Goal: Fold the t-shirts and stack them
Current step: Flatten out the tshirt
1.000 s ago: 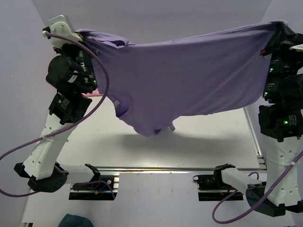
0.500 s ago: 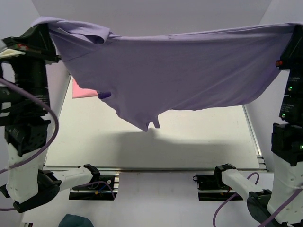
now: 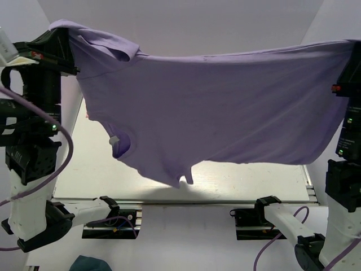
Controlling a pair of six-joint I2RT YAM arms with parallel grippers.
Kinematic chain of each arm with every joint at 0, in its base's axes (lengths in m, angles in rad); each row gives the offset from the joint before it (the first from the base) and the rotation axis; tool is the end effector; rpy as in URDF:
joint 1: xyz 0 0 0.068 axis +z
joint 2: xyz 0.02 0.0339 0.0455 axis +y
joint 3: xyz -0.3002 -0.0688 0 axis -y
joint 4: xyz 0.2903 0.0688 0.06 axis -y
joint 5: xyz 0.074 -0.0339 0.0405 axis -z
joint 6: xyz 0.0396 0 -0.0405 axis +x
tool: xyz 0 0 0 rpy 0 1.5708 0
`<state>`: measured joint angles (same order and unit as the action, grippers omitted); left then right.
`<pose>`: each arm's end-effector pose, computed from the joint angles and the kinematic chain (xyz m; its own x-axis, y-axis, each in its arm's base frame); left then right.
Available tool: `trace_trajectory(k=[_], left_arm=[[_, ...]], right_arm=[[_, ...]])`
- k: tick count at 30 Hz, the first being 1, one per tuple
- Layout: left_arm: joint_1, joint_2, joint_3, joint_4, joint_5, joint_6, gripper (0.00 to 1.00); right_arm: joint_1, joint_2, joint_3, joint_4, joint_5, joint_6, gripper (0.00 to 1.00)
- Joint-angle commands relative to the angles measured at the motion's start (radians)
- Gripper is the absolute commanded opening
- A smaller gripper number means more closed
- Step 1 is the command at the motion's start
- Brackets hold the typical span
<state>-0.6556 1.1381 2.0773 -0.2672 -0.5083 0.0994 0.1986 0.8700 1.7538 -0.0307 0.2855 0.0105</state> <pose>0.0927 -0.0470 0.7234 0.5139 -0.2859 -0.8088 0.1805 0.9578 -0.2238 0.0393 -0.0035 0.6898 0.7384 0.1589 -0.6554 -0.0155 0.9756 0.2191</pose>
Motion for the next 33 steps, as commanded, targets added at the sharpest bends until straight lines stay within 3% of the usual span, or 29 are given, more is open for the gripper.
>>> trace_trajectory(k=[1,9,12,17,20,25,26,33], left_arm=[[0.01,0.044,-0.025,0.016,-0.025,0.022,0.0],[0.016,0.198,-0.264,0.255,-0.271,0.115,0.0],[0.016,0.265,-0.347,0.388,-0.354,0.161,0.0],[0.053,0.519,-0.335,0.444,-0.397,0.177,0.0],[0.091,0.685,-0.214,0.387,-0.446,0.123,0.0],[0.162,1.089,0.058,0.269,-0.426,0.054,0.0],[0.162,1.133,0.12,0.278,-0.426,0.054,0.0],[0.25,1.333,0.135,0.519,-0.297,-0.052,0.0]], right_arm=[[-0.002,0.026,-0.078,0.072,0.032,0.009,0.0],[-0.002,0.135,-0.361,0.233,0.155,0.043,0.0],[-0.005,0.231,-0.465,0.267,0.191,0.083,0.0],[-0.005,0.491,-0.479,0.285,0.282,0.121,0.0],[-0.016,0.622,-0.453,0.29,0.287,0.144,0.0],[-0.041,0.92,-0.268,0.218,0.271,0.174,0.0],[-0.053,0.951,-0.243,0.207,0.267,0.175,0.0],[-0.079,1.27,0.036,0.195,0.196,0.157,0.0]])
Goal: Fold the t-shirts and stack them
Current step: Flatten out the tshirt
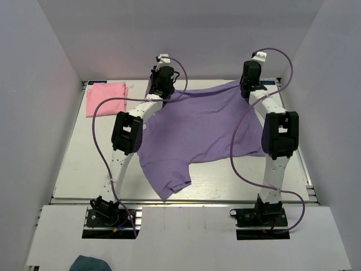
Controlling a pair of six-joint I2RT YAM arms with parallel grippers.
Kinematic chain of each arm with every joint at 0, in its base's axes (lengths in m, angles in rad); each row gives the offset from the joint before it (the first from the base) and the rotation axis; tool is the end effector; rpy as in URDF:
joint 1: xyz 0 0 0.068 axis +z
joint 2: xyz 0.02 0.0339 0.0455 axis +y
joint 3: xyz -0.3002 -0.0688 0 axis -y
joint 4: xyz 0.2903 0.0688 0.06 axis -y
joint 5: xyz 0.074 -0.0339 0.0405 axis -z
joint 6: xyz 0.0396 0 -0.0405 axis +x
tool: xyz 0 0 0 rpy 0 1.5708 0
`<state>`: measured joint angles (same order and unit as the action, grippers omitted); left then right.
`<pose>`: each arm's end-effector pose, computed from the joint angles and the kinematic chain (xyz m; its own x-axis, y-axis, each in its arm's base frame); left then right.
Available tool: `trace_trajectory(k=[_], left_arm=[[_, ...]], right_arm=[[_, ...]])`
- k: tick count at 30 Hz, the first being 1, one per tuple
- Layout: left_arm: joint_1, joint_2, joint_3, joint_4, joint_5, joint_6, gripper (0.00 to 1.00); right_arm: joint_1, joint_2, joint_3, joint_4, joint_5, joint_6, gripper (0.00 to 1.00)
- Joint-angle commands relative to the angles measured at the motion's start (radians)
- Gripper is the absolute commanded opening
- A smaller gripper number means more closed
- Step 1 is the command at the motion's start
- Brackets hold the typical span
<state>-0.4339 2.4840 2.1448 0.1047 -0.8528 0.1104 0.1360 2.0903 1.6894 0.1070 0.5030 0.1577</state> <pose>0.6011 -0.2456 0.2337 -0.2523 0.1968 -0.9474 -0.3625 0.8886 0.2811 0.5611 0.0575 0.2846 -0.2303 0.1074 -0.9672 0.3792 0.9252 0.0124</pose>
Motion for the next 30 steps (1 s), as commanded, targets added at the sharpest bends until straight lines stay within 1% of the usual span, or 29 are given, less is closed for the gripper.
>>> trace_trajectory(k=[1,2,4,5,8,9,10,11,12,13,14,16,17,18,20,22,23,24,25,26,27,29,30], left_arm=[[0.029,0.018,0.096,0.2,0.063,-0.063,0.0],[0.043,0.082,0.119,0.211,0.078,-0.084,0.0],[0.055,0.14,0.184,0.239,0.116,-0.132,0.0],[0.069,0.162,0.184,0.26,0.127,-0.141,0.0],[0.078,0.213,0.193,0.311,0.155,-0.175,0.0],[0.078,0.222,0.193,0.311,0.155,-0.189,0.0],[0.089,0.222,0.193,0.299,0.155,-0.198,0.08],[0.089,0.222,0.178,0.299,0.155,-0.212,0.25],[0.089,0.222,0.167,0.299,0.155,-0.212,0.48],[0.098,0.205,0.167,0.299,0.155,-0.225,0.87],[0.098,0.184,0.158,0.267,0.155,-0.236,1.0],[0.098,0.152,0.136,0.256,0.155,-0.236,1.0],[0.107,0.133,0.127,0.224,0.165,-0.236,1.0],[0.107,0.092,0.118,0.204,0.181,-0.236,1.0],[0.107,0.049,0.106,0.152,0.211,-0.236,1.0],[0.107,-0.024,0.092,0.041,0.241,-0.255,1.0],[0.107,-0.054,0.055,0.0,0.253,-0.264,1.0],[0.107,-0.088,0.029,-0.073,0.285,-0.288,1.0],[0.107,-0.124,-0.008,-0.098,0.305,-0.301,1.0],[0.107,-0.202,-0.095,-0.117,0.332,-0.311,1.0],[0.107,-0.239,-0.139,-0.146,0.386,-0.324,1.0],[0.096,-0.302,-0.253,-0.183,0.437,-0.337,1.0],[0.084,-0.345,-0.285,-0.198,0.486,-0.337,1.0]], right_arm=[[-0.025,0.086,0.111,0.06,-0.027,0.009,0.0],[-0.026,0.117,0.134,0.077,-0.053,0.013,0.0],[-0.032,0.155,0.165,0.095,-0.073,0.014,0.0],[-0.036,0.166,0.171,0.12,-0.111,0.01,0.0],[-0.042,0.211,0.197,0.151,-0.151,-0.001,0.0],[-0.045,0.224,0.213,0.154,-0.159,-0.006,0.04],[-0.049,0.237,0.236,0.146,-0.164,-0.012,0.2],[-0.05,0.24,0.246,0.122,-0.185,-0.017,0.6],[-0.05,0.246,0.265,0.111,-0.193,-0.024,0.84],[-0.052,0.241,0.271,0.096,-0.201,-0.024,0.9],[-0.05,0.229,0.273,0.074,-0.222,-0.026,0.9],[-0.052,0.214,0.273,0.034,-0.233,-0.034,0.9],[-0.049,0.183,0.274,0.017,-0.247,-0.033,0.9],[-0.05,0.169,0.273,-0.045,-0.251,-0.03,0.9],[-0.052,0.116,0.27,-0.098,-0.264,-0.015,0.9],[-0.053,0.067,0.245,-0.212,-0.264,-0.009,0.9],[-0.053,0.029,0.23,-0.249,-0.268,-0.006,0.9],[-0.049,-0.01,0.167,-0.266,-0.279,-0.004,0.9],[-0.053,-0.03,0.145,-0.314,-0.296,0.005,0.9],[-0.05,-0.073,0.119,-0.331,-0.319,0.008,0.9],[-0.052,-0.116,0.04,-0.342,-0.336,0.012,0.9],[-0.047,-0.165,-0.025,-0.372,-0.388,0.029,0.9],[-0.046,-0.227,-0.128,-0.372,-0.406,0.034,0.9]])
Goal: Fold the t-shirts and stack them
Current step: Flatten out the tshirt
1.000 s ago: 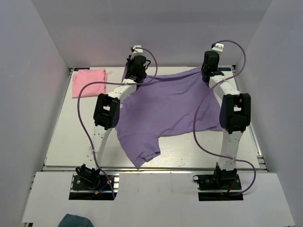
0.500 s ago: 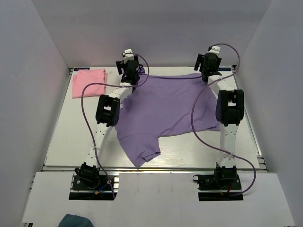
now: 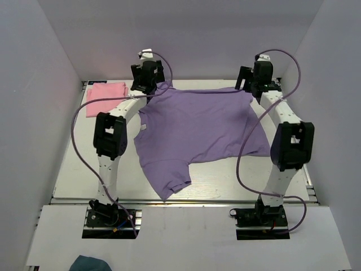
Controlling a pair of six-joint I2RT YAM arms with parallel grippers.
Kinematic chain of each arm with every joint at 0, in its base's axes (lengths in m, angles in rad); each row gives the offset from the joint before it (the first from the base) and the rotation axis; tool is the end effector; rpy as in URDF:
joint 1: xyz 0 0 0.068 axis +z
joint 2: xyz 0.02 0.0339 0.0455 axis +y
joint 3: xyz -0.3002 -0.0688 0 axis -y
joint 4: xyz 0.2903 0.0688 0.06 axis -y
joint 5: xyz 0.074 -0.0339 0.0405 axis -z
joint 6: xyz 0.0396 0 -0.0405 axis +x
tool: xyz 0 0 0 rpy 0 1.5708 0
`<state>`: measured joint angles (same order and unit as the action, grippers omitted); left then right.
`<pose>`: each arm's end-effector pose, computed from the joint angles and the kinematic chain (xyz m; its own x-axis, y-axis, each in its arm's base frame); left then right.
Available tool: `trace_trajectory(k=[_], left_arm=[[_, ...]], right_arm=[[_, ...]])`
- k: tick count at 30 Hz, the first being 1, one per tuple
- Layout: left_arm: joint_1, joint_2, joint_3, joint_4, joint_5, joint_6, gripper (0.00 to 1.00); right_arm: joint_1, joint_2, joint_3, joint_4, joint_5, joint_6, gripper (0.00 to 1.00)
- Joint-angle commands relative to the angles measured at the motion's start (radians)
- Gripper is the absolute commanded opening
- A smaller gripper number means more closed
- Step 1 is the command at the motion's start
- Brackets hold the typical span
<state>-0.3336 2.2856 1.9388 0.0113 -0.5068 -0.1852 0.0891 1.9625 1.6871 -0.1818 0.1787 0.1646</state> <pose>0.5853 -0.1825 0.2622 -0.2787 -0.0738 -0.9575 -0.2015 0.9793 -0.0168 0.5302 0.0403 0.3199 -0.4221 0.1242 -0.8980 0.1424 0.9874 0.0696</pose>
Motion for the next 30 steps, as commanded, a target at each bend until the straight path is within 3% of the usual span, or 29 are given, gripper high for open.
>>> trace_trajectory(k=[1,5,8,16,23,30], left_arm=[[-0.016,-0.161,-0.105,-0.135,0.155,-0.042,1.0],[-0.025,-0.161,-0.147,-0.273,0.284,-0.057,1.0],[-0.034,-0.149,-0.179,-0.359,0.284,-0.091,1.0],[-0.054,-0.27,-0.489,-0.312,0.364,-0.14,1.0],[-0.074,-0.288,-0.59,-0.404,0.353,-0.198,1.0],[-0.107,-0.331,-0.754,-0.441,0.366,-0.246,1.0]], right_arm=[[0.004,-0.114,-0.16,-0.09,-0.109,0.07,0.9],[0.009,-0.201,-0.363,-0.102,-0.264,0.101,0.9],[0.018,-0.223,-0.443,-0.097,-0.352,0.121,0.9],[0.029,-0.264,-0.578,-0.059,-0.358,0.153,0.9],[0.026,-0.195,-0.593,-0.065,-0.297,0.173,0.9],[0.018,-0.058,-0.488,-0.102,-0.217,0.205,0.9]])
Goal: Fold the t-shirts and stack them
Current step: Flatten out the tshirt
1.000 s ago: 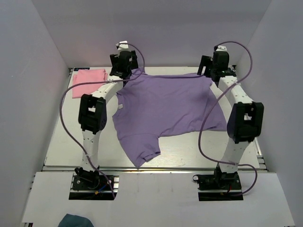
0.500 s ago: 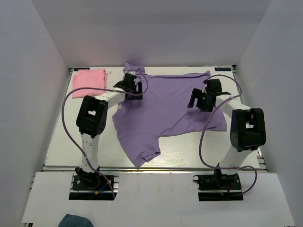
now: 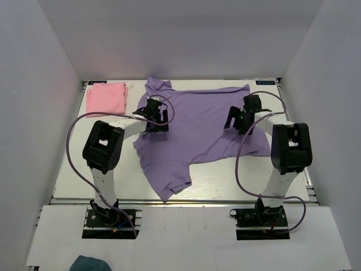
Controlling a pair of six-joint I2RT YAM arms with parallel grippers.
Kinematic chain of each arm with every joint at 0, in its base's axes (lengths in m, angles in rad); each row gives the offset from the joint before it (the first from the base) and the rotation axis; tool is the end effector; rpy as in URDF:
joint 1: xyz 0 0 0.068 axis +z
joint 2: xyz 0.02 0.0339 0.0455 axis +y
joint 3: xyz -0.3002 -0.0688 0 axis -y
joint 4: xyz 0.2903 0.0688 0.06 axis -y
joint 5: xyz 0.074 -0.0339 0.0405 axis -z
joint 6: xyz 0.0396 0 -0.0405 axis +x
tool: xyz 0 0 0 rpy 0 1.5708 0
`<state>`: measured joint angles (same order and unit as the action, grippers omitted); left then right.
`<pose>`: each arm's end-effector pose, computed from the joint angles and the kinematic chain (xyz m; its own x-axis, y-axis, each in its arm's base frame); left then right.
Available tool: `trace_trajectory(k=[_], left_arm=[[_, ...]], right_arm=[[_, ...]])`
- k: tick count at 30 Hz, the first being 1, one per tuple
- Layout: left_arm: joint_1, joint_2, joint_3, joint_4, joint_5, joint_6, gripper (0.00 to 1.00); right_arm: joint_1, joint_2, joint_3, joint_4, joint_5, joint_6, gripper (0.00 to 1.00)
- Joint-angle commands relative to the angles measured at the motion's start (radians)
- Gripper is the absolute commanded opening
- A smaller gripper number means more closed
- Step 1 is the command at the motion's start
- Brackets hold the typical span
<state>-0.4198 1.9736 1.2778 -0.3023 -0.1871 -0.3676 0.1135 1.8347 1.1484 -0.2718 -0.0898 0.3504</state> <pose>0.4232 -0.1808 0.1548 -0.8270 -0.0175 -0.5619 0.0120 0.9987 -0.0489 0.4230 0.0518 0.1730 -0.8198 0.2507 -0.5149 0.1250 0.9558 0.2663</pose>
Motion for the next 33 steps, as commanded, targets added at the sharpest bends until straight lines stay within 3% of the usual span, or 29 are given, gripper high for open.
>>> trace_trajectory(k=[1,6,12,17,22,27,33], left_arm=[[-0.02,-0.031,-0.107,-0.138,0.046,-0.063,1.0],[-0.04,-0.032,-0.14,-0.159,0.017,-0.102,1.0],[-0.063,0.005,-0.057,-0.254,0.041,-0.113,1.0],[-0.1,-0.071,-0.142,-0.308,0.037,-0.122,1.0],[-0.109,-0.072,-0.134,-0.366,-0.008,-0.149,1.0],[-0.148,-0.062,-0.121,-0.307,0.147,-0.087,1.0],[-0.224,-0.127,-0.219,-0.293,0.371,-0.015,1.0]], right_arm=[[-0.006,0.083,0.08,-0.03,0.056,0.019,0.9],[-0.003,0.199,0.2,-0.041,0.042,0.002,0.9],[-0.003,0.313,0.37,-0.056,0.03,-0.039,0.9],[-0.002,0.425,0.56,-0.138,0.03,-0.042,0.9],[0.0,0.376,0.505,-0.075,-0.007,-0.073,0.9],[0.0,0.33,0.505,-0.046,0.001,-0.125,0.9],[0.0,0.403,0.622,-0.096,-0.021,-0.119,0.9]])
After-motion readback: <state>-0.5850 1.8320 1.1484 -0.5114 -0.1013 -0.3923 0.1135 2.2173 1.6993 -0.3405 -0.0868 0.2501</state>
